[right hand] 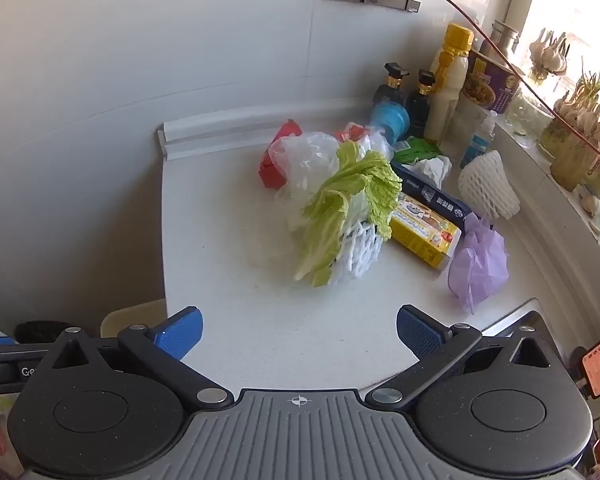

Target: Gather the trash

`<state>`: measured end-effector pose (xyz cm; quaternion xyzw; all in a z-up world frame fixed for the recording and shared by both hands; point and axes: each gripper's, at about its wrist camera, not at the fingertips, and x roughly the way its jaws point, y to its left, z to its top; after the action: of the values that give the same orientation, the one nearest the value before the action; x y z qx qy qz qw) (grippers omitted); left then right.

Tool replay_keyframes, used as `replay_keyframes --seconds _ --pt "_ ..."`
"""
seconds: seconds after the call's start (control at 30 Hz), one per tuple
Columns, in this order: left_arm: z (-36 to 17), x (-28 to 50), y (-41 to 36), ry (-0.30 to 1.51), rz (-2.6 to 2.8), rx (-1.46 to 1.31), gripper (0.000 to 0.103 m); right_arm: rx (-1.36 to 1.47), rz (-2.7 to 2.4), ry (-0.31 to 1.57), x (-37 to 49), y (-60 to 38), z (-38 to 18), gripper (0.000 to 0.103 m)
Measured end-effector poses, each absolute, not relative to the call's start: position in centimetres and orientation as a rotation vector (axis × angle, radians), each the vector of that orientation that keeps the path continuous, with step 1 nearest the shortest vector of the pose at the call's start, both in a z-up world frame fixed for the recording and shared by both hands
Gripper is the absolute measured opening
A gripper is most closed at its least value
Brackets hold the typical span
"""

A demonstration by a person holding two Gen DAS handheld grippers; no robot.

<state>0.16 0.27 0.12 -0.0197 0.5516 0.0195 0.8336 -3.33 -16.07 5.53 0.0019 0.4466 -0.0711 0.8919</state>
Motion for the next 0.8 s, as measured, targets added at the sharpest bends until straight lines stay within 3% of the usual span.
replay_keyframes --seconds 0.8 --pt "-0.35 0.20 1.02 1.175 0.055 -0.058 0.103 -0.009 -0.110 0.935 -2.67 -15.41 5.71 0.103"
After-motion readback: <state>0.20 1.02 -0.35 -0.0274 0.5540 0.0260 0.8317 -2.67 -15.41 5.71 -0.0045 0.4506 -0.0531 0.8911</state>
